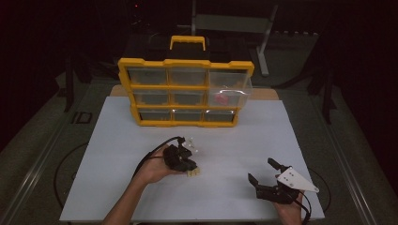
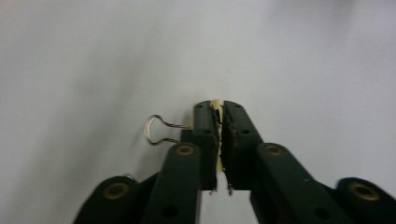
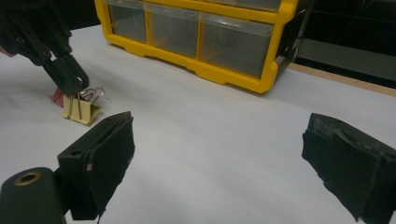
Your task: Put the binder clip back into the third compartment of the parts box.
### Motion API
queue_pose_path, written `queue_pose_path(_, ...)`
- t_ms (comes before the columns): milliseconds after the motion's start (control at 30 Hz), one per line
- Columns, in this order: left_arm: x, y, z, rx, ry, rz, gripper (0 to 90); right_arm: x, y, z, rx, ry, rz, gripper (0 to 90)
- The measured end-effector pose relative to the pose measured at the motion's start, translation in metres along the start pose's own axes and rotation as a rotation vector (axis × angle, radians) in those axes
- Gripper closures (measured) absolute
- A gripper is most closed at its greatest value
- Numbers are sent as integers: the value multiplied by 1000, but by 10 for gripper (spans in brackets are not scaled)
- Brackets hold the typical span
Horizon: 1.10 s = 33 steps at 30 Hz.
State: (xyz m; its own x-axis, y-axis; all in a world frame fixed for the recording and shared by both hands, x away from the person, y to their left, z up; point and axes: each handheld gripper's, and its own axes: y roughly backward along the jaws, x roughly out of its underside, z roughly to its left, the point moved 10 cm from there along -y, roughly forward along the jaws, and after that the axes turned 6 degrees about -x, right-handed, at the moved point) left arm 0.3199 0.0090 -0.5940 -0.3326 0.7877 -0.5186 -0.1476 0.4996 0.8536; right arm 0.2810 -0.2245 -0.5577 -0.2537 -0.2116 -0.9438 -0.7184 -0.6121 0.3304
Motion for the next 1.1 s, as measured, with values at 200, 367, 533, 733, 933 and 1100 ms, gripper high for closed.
queue_pose_path(200, -2, 3, 2, -34, -31, 4, 894, 0, -1, 2, -6, 0, 1, 88)
queue_pose_path(367, -4, 9, 7, -60, -27, -10, 896, 0, -1, 1, -5, 0, -2, 88)
queue_pose_path(533, -10, 18, 12, -84, -13, -31, 895, 0, 0, 1, -4, -1, -4, 88)
queue_pose_path(733, -20, 38, 20, -110, 5, -71, 894, -1, 1, 0, -3, -2, -5, 88)
queue_pose_path(933, -30, 57, 27, -130, 12, -105, 893, -1, 0, 1, -4, -3, -5, 88)
queue_pose_path(1100, -36, 66, 30, -139, 11, -119, 893, 0, 0, 0, -3, -2, -3, 88)
